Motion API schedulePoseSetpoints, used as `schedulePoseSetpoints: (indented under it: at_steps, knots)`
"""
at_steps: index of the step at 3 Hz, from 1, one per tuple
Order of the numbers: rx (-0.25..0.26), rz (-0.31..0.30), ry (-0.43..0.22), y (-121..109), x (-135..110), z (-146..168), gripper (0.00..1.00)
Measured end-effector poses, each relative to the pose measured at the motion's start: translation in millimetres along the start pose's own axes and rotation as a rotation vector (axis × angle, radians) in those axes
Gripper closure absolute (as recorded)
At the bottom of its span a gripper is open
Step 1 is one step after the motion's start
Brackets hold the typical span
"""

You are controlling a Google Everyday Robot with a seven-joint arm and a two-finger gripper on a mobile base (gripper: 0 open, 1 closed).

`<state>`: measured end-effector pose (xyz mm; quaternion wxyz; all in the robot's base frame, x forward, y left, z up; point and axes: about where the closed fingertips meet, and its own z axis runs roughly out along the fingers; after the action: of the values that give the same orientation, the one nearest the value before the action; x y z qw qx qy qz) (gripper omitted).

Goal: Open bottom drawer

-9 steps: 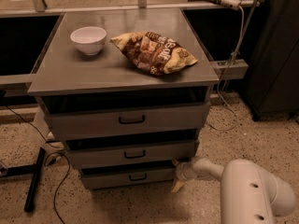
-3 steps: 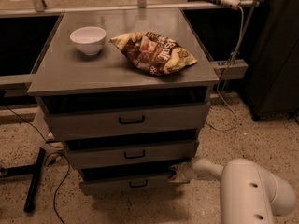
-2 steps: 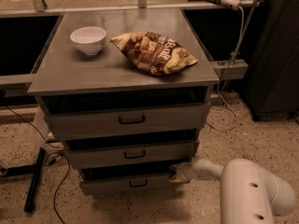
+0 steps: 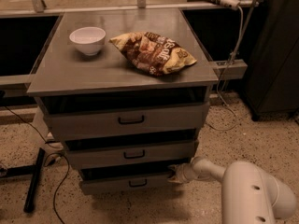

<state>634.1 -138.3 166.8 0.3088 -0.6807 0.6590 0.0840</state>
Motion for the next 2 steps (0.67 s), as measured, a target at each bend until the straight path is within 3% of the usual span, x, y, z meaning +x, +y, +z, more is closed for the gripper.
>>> schedulePoseSetpoints:
  at_steps: [1, 2]
  knots:
    - [0.0, 0.0, 0.0, -0.5, -0.2, -1.5, 0.27]
    - [-0.009, 0.014, -0.03, 39.1, 9.5, -23.2, 0.5]
